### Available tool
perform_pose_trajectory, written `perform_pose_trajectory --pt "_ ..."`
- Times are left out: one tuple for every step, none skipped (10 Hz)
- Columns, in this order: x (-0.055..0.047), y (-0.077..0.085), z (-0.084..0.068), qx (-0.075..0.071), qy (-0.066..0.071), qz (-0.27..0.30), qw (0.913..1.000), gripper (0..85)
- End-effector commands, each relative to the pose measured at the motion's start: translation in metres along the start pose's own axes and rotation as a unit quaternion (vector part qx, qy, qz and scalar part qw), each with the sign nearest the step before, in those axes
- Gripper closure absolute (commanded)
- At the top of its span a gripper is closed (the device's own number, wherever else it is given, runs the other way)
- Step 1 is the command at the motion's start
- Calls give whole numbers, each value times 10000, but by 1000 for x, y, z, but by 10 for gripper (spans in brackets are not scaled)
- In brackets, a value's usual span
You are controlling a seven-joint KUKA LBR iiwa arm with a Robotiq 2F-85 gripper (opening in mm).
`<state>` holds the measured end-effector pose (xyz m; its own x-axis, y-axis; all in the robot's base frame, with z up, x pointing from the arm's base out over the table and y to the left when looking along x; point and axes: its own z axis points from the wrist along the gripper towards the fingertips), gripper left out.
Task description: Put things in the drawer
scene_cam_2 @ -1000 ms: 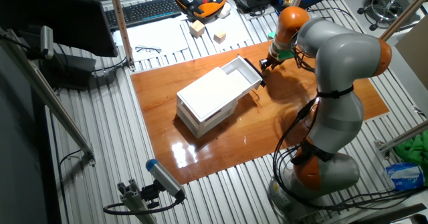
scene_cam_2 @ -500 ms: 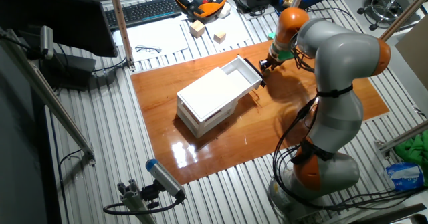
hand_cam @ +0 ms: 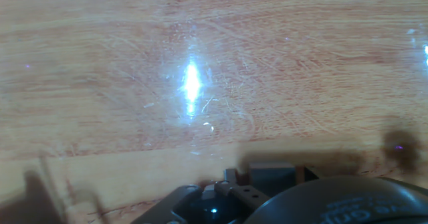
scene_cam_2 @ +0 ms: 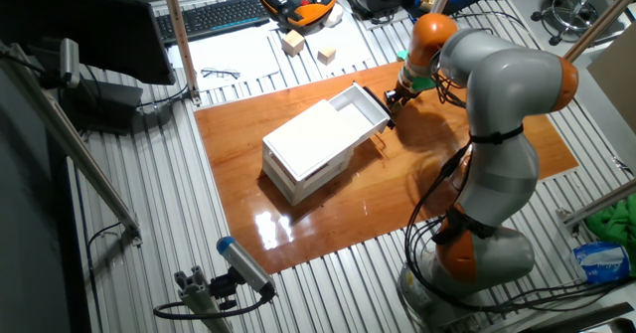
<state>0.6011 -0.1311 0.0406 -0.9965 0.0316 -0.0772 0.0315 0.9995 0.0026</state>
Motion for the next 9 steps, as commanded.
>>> perform_pose_trajectory --pt "0 0 1 8 1 -8 10000 340" --pt "0 0 2 30 0 -25 10000 340" --pt "0 -1 4 31 8 -48 10000 340" --pt "0 -1 4 24 31 -86 10000 340" --pt "0 -1 2 39 54 -140 9999 510" --pt "0 -1 2 39 69 -171 9998 680" --pt "0 -1 2 24 93 -201 9998 680" --pt "1 -1 1 32 108 -224 9997 850" --pt "1 -1 -1 62 100 -218 9997 850"
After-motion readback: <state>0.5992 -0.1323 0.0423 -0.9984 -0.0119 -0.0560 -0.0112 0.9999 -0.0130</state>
